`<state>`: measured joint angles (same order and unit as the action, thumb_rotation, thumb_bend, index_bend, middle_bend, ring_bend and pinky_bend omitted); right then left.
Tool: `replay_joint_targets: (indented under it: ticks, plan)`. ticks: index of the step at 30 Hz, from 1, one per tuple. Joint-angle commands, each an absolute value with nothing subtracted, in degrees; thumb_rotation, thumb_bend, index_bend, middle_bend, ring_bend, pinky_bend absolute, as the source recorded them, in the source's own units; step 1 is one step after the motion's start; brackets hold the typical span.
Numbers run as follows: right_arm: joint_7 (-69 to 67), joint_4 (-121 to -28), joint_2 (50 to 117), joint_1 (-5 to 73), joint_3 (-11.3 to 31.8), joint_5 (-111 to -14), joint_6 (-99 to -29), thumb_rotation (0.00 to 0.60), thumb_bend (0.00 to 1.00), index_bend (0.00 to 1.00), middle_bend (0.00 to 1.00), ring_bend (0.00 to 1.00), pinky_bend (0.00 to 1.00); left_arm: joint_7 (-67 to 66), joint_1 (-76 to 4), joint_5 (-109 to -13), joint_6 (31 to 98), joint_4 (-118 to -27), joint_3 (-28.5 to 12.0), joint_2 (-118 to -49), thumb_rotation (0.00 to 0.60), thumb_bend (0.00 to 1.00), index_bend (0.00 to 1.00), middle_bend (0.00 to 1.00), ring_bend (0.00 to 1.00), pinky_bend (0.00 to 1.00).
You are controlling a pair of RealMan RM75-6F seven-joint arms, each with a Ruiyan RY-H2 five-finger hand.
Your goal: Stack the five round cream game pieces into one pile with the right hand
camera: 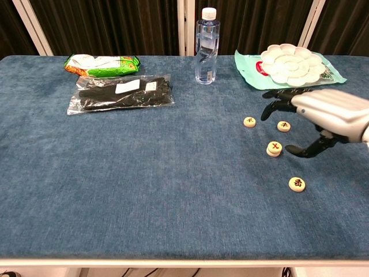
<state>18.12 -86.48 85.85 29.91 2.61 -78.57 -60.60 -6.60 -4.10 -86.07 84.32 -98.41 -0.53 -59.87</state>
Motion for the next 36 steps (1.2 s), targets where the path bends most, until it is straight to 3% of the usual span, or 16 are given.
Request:
replay_joint_targets:
  ticks: [1, 6, 13, 36]
  plan:
    - [16.7, -90.16, 81.47, 28.8, -0.04, -83.79, -63.08, 0.6, 0.28, 0.23, 0.0, 0.0, 0.0, -6.43, -4.07, -86.17, 84.4, -98.36, -0.53, -59.8, 0.6, 0.19, 0.04, 0.0, 0.0, 0.0]
    - [15.2, -91.42, 77.5, 28.14, -4.52, -90.78, -63.85, 0.6, 0.27, 0.23, 0.0, 0.0, 0.0, -6.77, -4.07, -85.94, 84.32, -98.39, -0.59, -59.96, 0.6, 0.19, 0.04, 0.0, 0.0, 0.0]
    - [15.32, -89.29, 78.61, 26.86, -6.84, -93.28, -63.92, 0.6, 0.26, 0.27, 0.0, 0.0, 0.0, -7.46, -3.9, -86.07, 84.73, -98.92, -0.59, -59.98, 0.6, 0.19, 0.04, 0.0, 0.0, 0.0]
    - [14.86, -83.0, 84.45, 24.52, -5.73, -91.88, -63.69, 0.6, 0.26, 0.38, 0.0, 0.0, 0.0, -6.55, -3.73, -86.06, 84.84, -98.87, -0.63, -59.68, 0.6, 0.19, 0.04, 0.0, 0.0, 0.0]
